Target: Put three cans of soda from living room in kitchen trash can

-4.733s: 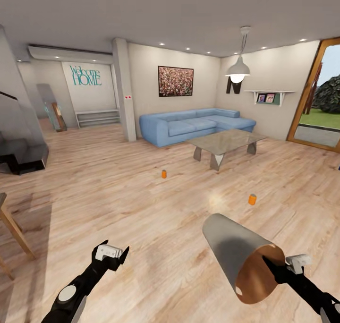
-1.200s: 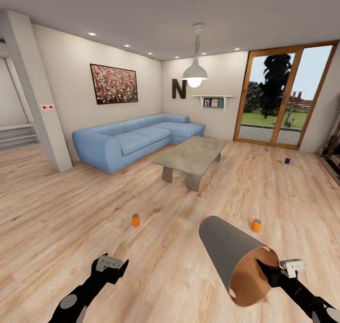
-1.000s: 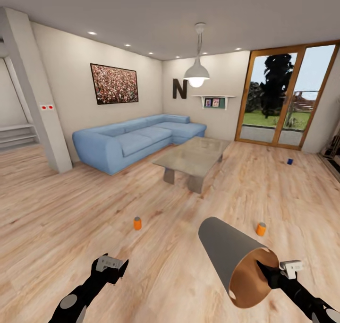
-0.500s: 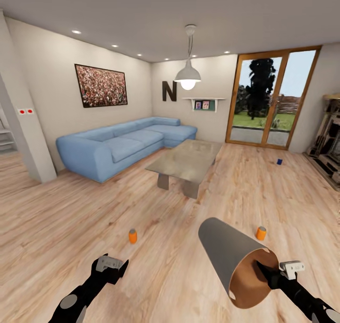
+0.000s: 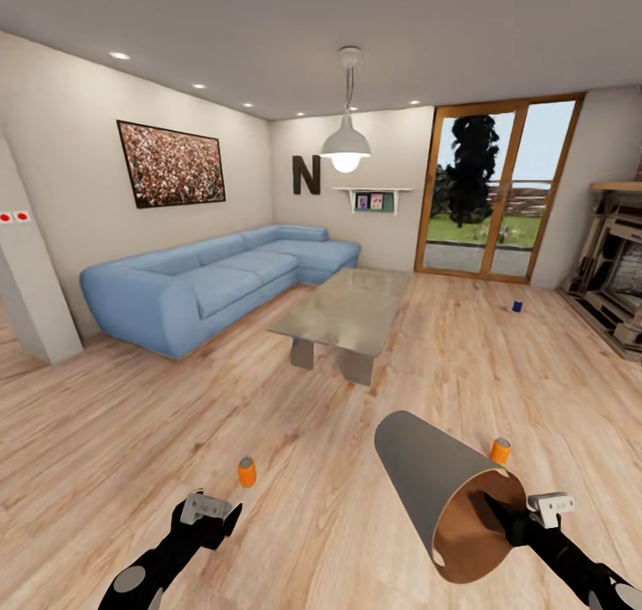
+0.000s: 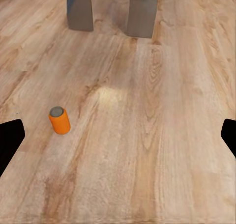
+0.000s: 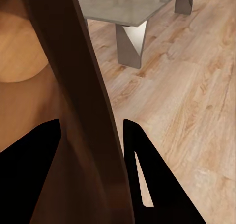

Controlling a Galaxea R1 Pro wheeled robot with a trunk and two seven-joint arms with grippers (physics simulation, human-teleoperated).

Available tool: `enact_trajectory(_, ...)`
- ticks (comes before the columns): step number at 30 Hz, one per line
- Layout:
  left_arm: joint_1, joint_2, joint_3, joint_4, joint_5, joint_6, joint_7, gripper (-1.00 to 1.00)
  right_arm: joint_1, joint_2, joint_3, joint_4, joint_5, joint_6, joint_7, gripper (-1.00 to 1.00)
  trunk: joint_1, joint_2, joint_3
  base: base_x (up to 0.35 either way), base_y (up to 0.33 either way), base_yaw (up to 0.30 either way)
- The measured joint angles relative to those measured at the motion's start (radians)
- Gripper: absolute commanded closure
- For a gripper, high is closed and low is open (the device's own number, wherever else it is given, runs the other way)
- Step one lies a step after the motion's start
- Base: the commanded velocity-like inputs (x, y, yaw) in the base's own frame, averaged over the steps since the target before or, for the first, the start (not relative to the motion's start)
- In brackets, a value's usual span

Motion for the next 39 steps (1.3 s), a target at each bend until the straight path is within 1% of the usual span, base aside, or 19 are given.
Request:
enact_trajectory(12, 0.0, 0.0, 0.0, 0.017, 0.003, -0.001, 0.0, -1.0, 0.0, 0.0, 0.0, 0.0, 0.0, 0.001, -0.001, 1.0, 0.0, 0.0, 0.003, 0.274, 0.225, -0.201)
enact_trajectory(24, 0.0, 0.0, 0.0, 0.017, 0.002, -0.002, 0.0, -1.0, 0.0, 0.0, -0.001, 0.0, -0.001, 0.001, -0.001, 1.0, 0.0, 0.0, 0.004, 0.251, 0.207, -0.02)
enact_trajectory(26, -0.009, -0.006, -0.011, 0.028, -0.002, 0.009, 0.003, -1.0, -0.01, 0.006, 0.014, 0.005, 0.023, 0.011, 0.0, 1.0, 0.0, 0.0, 0.003, 0.0, 0.0, 0.0)
enact_trajectory(29, -0.005, -0.003, -0.026, 0.045, -0.002, 0.025, 0.001, -1.0, 0.0, 0.007, 0.015, 0.028, 0.055, 0.007, 0.011, 1.0, 0.0, 0.0, 0.003, 0.0, 0.0, 0.0)
enact_trajectory(33, -0.005, -0.003, -0.026, 0.067, -0.002, 0.025, 0.001, -1.0, 0.0, 0.007, 0.014, 0.058, 0.069, 0.008, 0.01, 1.0, 0.0, 0.0, 0.003, 0.0, 0.0, 0.0)
enact_trajectory(39, -0.005, -0.003, -0.026, 0.073, -0.002, 0.025, 0.001, -1.0, 0.0, 0.007, 0.013, 0.059, 0.088, 0.008, 0.011, 1.0, 0.0, 0.0, 0.003, 0.0, 0.0, 0.0)
